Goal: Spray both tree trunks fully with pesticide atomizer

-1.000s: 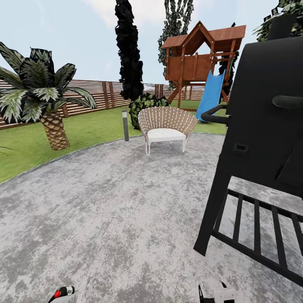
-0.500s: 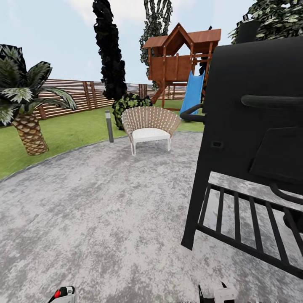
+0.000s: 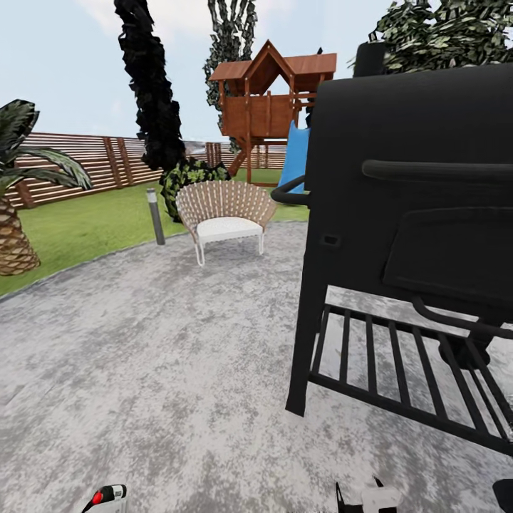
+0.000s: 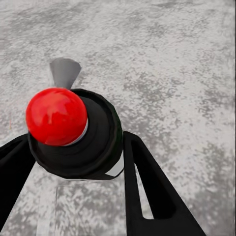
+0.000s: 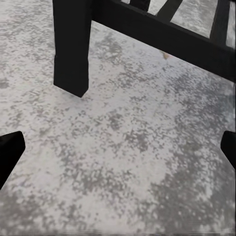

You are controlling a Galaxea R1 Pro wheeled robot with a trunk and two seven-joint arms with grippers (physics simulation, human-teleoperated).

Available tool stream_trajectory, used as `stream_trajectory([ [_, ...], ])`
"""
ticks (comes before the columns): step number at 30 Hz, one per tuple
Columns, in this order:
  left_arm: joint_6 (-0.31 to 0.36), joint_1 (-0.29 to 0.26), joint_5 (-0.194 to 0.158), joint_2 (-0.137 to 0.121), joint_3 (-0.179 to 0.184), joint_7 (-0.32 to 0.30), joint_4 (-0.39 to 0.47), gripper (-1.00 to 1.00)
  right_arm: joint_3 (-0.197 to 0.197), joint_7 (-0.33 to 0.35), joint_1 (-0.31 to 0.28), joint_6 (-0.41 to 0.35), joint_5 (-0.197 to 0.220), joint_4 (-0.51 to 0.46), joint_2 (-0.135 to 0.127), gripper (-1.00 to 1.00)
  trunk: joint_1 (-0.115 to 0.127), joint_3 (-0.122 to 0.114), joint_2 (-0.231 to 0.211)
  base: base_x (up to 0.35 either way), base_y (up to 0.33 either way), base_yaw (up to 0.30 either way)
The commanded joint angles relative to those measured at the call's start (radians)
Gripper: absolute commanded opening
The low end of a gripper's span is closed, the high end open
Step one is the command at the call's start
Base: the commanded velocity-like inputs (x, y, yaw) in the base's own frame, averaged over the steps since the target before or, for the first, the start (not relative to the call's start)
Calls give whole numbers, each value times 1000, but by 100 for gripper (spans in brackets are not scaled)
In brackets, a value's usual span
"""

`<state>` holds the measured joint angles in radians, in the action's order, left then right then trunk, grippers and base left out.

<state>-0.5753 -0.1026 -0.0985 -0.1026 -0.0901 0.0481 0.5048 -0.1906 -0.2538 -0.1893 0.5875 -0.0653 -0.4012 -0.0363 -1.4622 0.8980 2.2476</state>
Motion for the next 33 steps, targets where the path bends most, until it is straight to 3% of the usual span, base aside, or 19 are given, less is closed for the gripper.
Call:
stream_trajectory([
  [1,-3,0,-9,0,3,-1,0,-100,-5,-10,-1,0,-7,1,-1,100,0,1,0,0,0,-260],
  [33,-3,0,-9,0,3,-1,0,-100,-6,-10,-1,0,-7,1,-1,100,0,1,0,0,0,-261],
])
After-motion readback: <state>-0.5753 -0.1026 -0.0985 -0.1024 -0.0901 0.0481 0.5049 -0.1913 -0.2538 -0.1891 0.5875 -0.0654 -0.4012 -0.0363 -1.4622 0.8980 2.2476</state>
